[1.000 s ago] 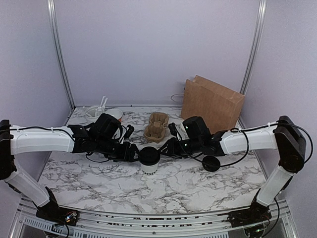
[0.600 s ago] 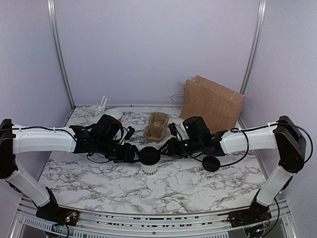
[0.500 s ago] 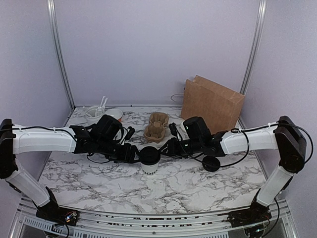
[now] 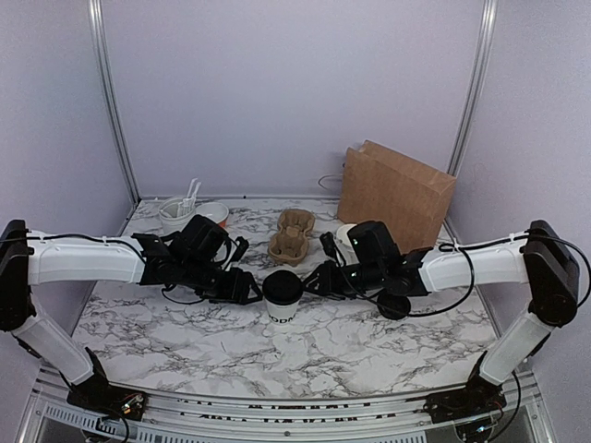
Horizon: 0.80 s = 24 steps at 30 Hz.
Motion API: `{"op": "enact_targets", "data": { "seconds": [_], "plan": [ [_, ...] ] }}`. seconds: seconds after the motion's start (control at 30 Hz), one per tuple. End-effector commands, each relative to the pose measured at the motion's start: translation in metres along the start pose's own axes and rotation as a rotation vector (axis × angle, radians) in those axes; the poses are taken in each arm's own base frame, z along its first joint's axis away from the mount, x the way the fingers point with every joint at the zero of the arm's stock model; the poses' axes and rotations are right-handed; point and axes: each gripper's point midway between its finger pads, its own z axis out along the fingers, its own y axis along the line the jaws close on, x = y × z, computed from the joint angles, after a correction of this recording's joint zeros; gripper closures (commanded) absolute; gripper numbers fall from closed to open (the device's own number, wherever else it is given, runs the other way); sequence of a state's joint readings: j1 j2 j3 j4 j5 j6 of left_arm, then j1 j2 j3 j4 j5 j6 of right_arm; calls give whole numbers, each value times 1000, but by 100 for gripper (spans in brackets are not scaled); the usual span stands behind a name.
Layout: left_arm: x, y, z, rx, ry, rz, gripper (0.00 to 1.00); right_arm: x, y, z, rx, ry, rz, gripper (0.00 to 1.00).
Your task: Pack the takeout coffee
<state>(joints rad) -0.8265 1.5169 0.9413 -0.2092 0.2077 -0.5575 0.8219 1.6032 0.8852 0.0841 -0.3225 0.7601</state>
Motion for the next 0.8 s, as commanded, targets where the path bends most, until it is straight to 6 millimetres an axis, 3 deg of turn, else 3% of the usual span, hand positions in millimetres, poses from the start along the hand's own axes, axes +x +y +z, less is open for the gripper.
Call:
{"op": "enact_targets", "data": {
  "seconds": [0.0, 0.37, 0.77],
  "plan": [
    [-5, 0, -5, -11, -3, 9, 37, -9, 11, -8, 1, -32, -11, 74],
    [-16, -13, -19, 30, -41, 4, 36, -34, 37, -13, -46, -87, -24, 74],
    [-17, -9, -12, 19, -33, 2, 36, -31, 25, -2, -38, -55, -17, 73]
  ]
}}
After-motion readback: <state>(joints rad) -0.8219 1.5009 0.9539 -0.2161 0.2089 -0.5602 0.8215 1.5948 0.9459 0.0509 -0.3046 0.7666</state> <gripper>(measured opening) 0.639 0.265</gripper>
